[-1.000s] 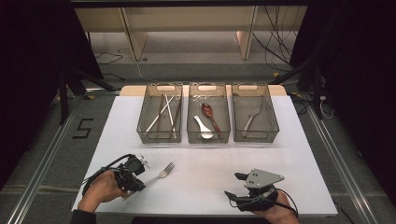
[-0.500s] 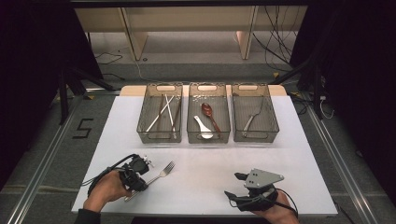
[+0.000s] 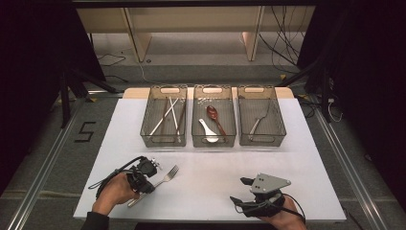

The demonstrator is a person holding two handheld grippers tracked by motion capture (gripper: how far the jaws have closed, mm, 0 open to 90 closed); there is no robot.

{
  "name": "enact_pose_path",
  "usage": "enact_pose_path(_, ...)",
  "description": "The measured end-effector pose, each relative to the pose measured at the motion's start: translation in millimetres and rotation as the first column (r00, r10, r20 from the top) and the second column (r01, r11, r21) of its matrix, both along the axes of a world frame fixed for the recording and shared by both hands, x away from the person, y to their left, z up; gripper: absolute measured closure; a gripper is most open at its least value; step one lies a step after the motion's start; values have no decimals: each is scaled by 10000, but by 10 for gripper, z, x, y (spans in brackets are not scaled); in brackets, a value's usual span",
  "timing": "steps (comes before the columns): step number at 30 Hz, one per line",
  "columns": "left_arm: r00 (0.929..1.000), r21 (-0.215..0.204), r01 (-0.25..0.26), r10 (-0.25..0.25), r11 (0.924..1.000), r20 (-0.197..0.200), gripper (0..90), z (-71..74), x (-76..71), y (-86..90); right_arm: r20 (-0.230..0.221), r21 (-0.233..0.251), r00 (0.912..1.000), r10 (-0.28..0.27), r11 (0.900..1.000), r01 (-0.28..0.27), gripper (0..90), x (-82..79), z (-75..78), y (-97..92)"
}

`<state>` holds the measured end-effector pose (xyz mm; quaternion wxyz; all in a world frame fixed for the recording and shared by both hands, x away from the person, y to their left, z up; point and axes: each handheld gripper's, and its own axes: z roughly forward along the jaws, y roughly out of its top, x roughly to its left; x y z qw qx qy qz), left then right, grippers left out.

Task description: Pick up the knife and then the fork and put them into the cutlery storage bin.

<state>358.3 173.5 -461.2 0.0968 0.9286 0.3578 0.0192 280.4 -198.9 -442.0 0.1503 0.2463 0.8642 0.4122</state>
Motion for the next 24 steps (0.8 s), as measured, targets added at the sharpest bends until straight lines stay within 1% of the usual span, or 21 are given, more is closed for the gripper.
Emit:
enact_pose_path(1, 10000, -6, 31, -31, 10000, 7, 832, 3, -2, 1, -2, -4, 10000, -4, 10000, 4, 338, 1, -1, 0)
enact_pose_path(2, 9999, -20, 36, -36, 10000, 103, 832, 11, -4, 3, -2, -5, 10000, 6, 10000, -6, 338, 1, -1, -1)
enact_pose_path(4, 9998, -188, -56, 60, 9998, 210, 833, 41, -5, 5, 1, 14, 10000, -1, 10000, 1, 338, 2, 0, -2)
enact_pose_path(6, 9994, -363, -35, 47, 9993, 349, 834, 84, -8, 5, -1, 15, 10000, -8, 10000, 8, 338, 2, 0, -3)
enact_pose_path(9, 9985, -788, 33, 11, 9969, 551, 834, 155, -12, 5, 1, 11, 10000, -8, 10000, 8, 338, 1, 0, -3)
enact_pose_path(11, 9971, -1125, -26, 111, 9936, 750, 834, 200, -12, 2, 1, 14, 10000, -11, 10000, 11, 338, 0, 1, -1)
enact_pose_path(14, 9966, -1740, -26, 169, 9847, 811, 834, 244, 0, -17, 31, 26, 10000, -28, 10000, 28, 338, 0, 2, -2)
enact_pose_path(15, 9968, -1839, 14, 133, 9829, 789, 833, 259, 1, -30, 41, 36, 10000, -30, 10000, 29, 338, 0, 3, -3)
enact_pose_path(19, 9959, -2042, 189, -4, 9787, 900, 833, 311, 13, -113, 56, 37, 10000, -27, 10000, 27, 338, -1, 5, 0)
enact_pose_path(21, 9961, -2089, 291, -108, 9775, 880, 833, 332, 24, -163, 52, 37, 10000, -34, 10000, 34, 338, -1, 5, 0)
enact_pose_path(23, 9954, -2174, 387, -185, 9753, 942, 833, 356, 33, -210, 76, 73, 10000, -39, 10000, 39, 338, -2, 8, 0)
enact_pose_path(24, 9957, -2226, 433, -238, 9739, 894, 833, 364, 35, -236, 97, 84, 9999, -51, 10000, 50, 338, -3, 9, 0)
